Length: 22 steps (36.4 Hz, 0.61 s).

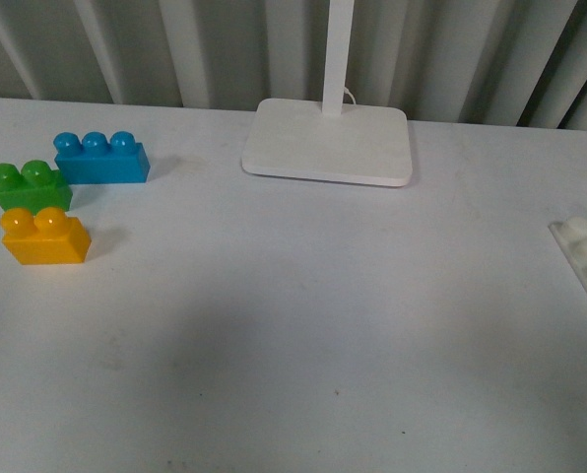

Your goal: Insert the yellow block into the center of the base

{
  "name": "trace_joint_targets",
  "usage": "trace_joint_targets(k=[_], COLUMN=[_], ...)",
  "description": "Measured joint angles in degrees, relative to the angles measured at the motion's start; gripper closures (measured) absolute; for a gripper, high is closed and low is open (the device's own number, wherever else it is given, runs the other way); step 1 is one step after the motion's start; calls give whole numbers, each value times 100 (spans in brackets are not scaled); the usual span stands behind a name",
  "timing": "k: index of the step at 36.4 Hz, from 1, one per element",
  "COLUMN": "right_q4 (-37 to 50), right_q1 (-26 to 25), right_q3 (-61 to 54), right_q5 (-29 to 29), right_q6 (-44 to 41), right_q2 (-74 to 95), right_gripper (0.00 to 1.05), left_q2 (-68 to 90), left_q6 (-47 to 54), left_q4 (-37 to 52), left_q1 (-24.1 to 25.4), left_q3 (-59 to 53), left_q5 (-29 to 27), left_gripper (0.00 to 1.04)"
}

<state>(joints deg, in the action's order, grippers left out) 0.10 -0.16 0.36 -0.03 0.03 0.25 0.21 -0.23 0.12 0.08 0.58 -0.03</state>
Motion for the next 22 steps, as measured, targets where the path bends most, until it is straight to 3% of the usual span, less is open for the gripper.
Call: trace_joint_targets(k=[22], right_q4=[0], right_q1=[0], right_q3=[0], right_q5=[0], right_q6=[0], right_q2=[0], right_gripper=[9], left_q2=[0], left_q6=[0], left_q4=[0], left_q1=[0], left_q3=[0], left_q5=[0], left_gripper=[6])
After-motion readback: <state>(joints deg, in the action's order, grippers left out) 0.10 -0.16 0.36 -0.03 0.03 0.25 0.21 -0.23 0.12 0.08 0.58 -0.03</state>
